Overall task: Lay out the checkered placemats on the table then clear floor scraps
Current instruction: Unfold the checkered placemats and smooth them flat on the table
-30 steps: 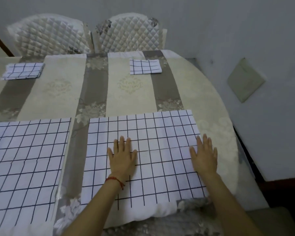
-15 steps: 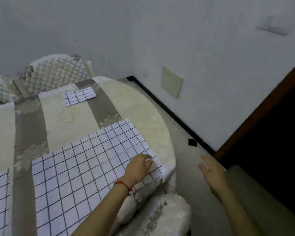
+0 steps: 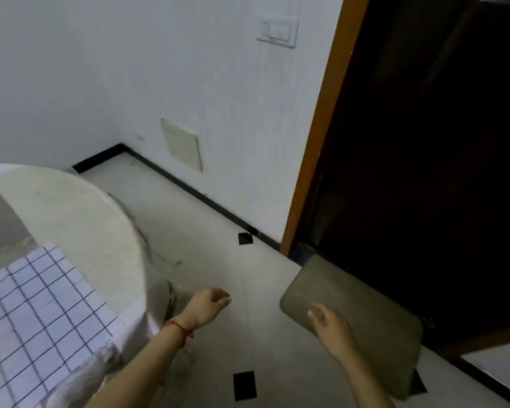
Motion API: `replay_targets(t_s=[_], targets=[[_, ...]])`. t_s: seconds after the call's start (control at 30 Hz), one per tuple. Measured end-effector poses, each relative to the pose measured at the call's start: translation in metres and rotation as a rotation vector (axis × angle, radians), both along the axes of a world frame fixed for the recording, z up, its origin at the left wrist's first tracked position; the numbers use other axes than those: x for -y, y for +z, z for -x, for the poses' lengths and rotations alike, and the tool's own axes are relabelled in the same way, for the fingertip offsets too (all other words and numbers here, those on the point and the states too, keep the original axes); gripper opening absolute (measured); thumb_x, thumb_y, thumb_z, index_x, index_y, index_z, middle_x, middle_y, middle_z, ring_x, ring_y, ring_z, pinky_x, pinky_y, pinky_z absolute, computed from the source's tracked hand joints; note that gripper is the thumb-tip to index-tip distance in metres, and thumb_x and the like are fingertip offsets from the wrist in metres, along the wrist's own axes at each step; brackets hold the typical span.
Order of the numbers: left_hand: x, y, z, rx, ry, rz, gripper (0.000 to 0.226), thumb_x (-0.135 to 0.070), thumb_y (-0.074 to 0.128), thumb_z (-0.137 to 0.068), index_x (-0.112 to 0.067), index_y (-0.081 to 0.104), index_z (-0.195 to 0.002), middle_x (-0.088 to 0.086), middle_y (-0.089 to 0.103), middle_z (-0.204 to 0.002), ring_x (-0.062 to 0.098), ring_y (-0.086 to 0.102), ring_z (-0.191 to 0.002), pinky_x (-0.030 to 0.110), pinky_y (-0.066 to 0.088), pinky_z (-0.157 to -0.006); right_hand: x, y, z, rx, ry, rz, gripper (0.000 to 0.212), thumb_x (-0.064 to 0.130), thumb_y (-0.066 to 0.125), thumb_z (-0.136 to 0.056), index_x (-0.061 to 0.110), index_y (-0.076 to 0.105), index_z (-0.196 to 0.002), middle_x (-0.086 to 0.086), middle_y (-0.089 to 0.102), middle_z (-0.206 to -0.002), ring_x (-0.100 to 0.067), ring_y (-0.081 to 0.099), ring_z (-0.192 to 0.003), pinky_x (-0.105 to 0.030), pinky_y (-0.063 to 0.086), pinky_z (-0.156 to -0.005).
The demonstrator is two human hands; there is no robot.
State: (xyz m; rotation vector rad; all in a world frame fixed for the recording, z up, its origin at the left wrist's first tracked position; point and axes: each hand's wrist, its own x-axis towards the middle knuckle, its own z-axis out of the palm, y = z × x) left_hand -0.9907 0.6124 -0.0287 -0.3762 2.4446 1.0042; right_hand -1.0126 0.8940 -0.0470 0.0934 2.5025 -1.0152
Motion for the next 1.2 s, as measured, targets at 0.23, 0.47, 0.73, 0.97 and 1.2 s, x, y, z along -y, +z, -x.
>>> replay_targets(t_s=[0.23, 0.47, 0.73, 0.97, 1.2], targets=[[-0.001, -0.047, 0.018, 0.104, 0.255, -0.134, 0.016, -0.021, 0.052, -0.092, -0.014, 0.064, -0.099, 0.007, 0.065, -0.098, 0.018, 0.059, -0.088, 0.026, 0.044, -0.077, -0.027, -0.052, 0.050, 0.191, -0.040, 0.002, 0.036, 0.021, 0.049, -0.094, 0.003, 0.053, -0.124, -0.016, 0.057, -0.129, -0.027, 0.053, -0.118, -0.030, 0.039, -0.098], [0.038, -0.083, 0.083, 0.188, 0.612, -0.275, 0.019, -0.016, 0.047, -0.094, -0.004, 0.059, -0.102, 0.006, 0.059, -0.082, 0.015, 0.052, -0.068, 0.022, 0.037, -0.057, 0.020, -0.077, 0.161, 0.295, 0.059, -0.032, 0.036, 0.026, 0.048, -0.094, 0.008, 0.054, -0.124, -0.012, 0.057, -0.128, -0.025, 0.053, -0.117, -0.030, 0.040, -0.098], [0.101, -0.070, 0.214, 0.100, 0.742, -0.363, 0.025, -0.016, 0.047, -0.094, 0.000, 0.060, -0.109, 0.011, 0.061, -0.088, 0.017, 0.054, -0.071, 0.022, 0.038, -0.058, 0.092, -0.066, 0.300, 0.347, 0.127, -0.067, 0.034, 0.020, 0.045, -0.095, -0.001, 0.055, -0.119, -0.018, 0.057, -0.126, -0.026, 0.054, -0.109, -0.026, 0.039, -0.096], [0.179, -0.057, 0.313, -0.039, 0.866, -0.358, 0.019, -0.009, 0.045, -0.094, 0.000, 0.060, -0.103, 0.009, 0.059, -0.082, 0.021, 0.055, -0.076, 0.004, 0.041, -0.046, 0.170, -0.065, 0.419, 0.324, 0.256, -0.147, 0.032, 0.022, 0.047, -0.095, 0.009, 0.055, -0.123, -0.011, 0.054, -0.131, -0.023, 0.049, -0.121, -0.029, 0.036, -0.102], [0.244, -0.079, 0.350, 0.022, 1.139, -0.353, 0.025, -0.011, 0.046, -0.094, -0.013, 0.059, -0.073, 0.002, 0.056, -0.068, 0.019, 0.052, -0.066, 0.015, 0.038, -0.047, 0.288, -0.069, 0.555, 0.309, 0.615, -0.166, 0.024, 0.024, 0.045, -0.095, 0.018, 0.059, -0.113, -0.010, 0.059, -0.125, -0.022, 0.055, -0.111, -0.022, 0.041, -0.089]])
